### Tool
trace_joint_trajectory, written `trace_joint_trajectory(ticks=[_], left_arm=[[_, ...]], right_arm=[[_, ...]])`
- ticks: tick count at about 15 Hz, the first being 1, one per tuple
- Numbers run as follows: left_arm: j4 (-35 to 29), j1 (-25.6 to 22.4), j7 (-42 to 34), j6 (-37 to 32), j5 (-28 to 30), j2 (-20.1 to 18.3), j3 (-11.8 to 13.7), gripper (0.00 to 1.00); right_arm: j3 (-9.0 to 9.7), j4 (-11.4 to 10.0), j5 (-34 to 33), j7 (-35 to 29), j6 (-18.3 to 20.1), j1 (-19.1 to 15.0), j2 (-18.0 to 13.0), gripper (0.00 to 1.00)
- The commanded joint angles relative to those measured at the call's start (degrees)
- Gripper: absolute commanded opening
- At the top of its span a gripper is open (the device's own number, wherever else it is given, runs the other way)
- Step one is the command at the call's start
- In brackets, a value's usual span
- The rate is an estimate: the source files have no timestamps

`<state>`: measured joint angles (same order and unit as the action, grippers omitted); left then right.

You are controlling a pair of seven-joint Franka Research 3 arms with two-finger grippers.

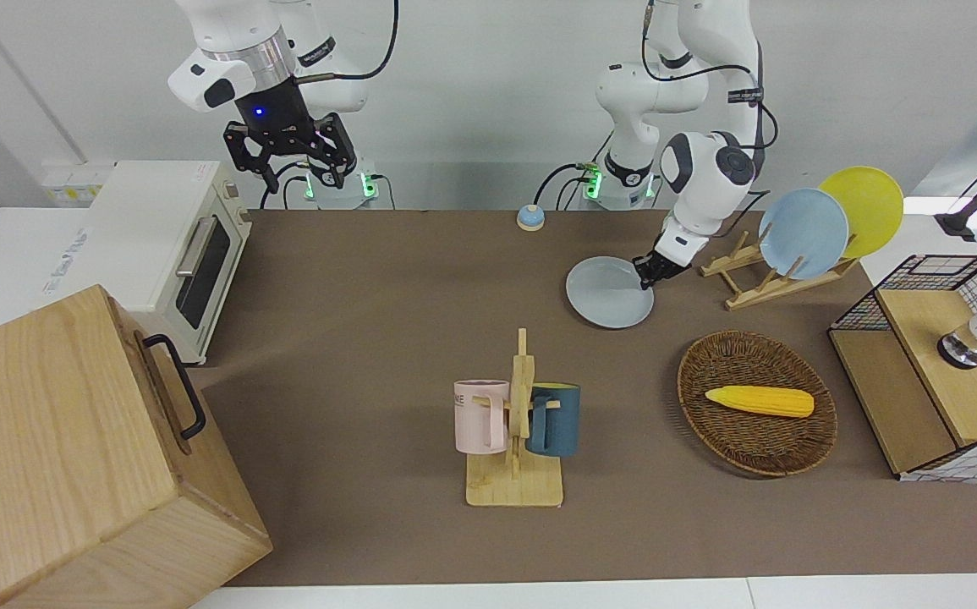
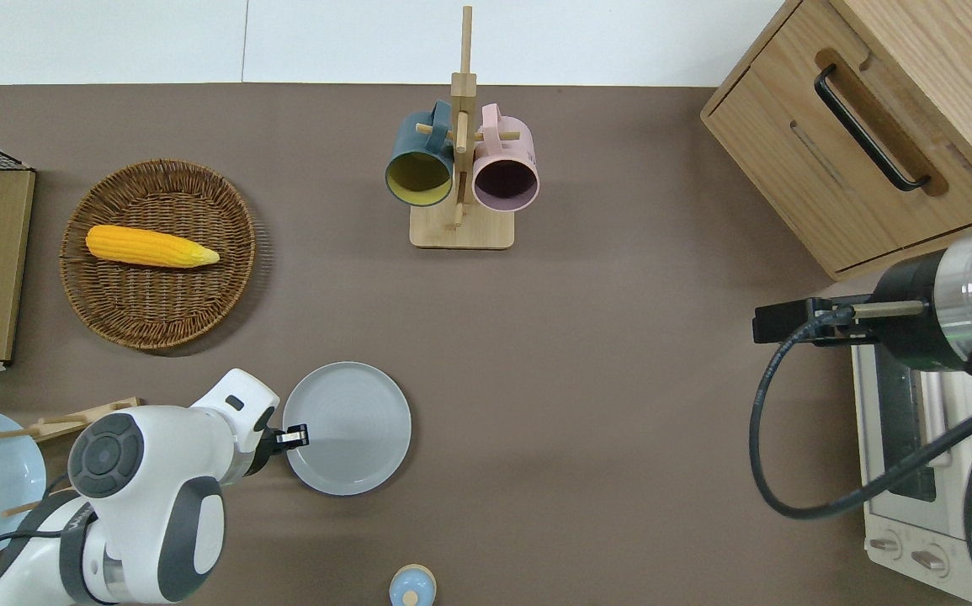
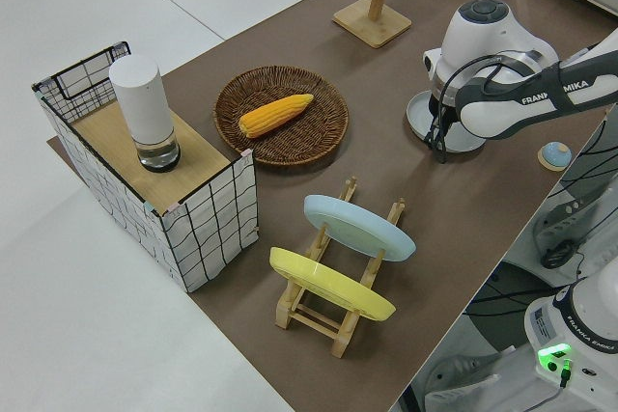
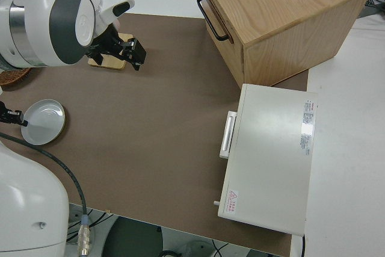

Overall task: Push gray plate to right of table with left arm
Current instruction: 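Push the gray plate with the left gripper toward the right arm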

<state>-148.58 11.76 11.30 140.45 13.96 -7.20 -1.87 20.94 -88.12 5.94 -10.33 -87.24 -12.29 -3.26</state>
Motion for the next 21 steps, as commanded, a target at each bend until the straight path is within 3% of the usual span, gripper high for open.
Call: trace_joint_trajectory(ticks=[1, 4, 7, 9, 16, 21], left_arm=[[-0.7, 6.6, 6.2, 4.7, 2.0, 2.5, 0.3, 0.0], [-0.4, 13.8, 14.9, 8.7, 2.8, 3.6, 0.0, 0.0], [0.0, 18.0, 20.6, 11.7, 2.8, 5.3, -0.6, 0.0], [1.5, 20.0, 26.1, 11.8, 2.8, 5.7, -2.6, 0.0], [6.1, 20.1, 36.2, 11.7, 2.6, 7.7, -10.6, 0.0], [11.1, 20.5, 39.6, 12.0, 1.9, 12.5, -14.3, 0.0]], right_arm=[[0.16, 0.8, 0.9, -0.1, 0.3, -0.4, 0.4, 0.996], [0.16, 0.8, 0.9, -0.1, 0.3, -0.4, 0.4, 0.996], [0.24, 0.8, 0.9, -0.1, 0.3, -0.4, 0.4, 0.996], [0.16, 0.8, 0.9, -0.1, 0.3, -0.4, 0.4, 0.996], [0.24, 0.8, 0.9, -0.1, 0.3, -0.4, 0.4, 0.996], [0.16, 0.8, 0.9, -0.1, 0.3, -0.4, 0.4, 0.996]])
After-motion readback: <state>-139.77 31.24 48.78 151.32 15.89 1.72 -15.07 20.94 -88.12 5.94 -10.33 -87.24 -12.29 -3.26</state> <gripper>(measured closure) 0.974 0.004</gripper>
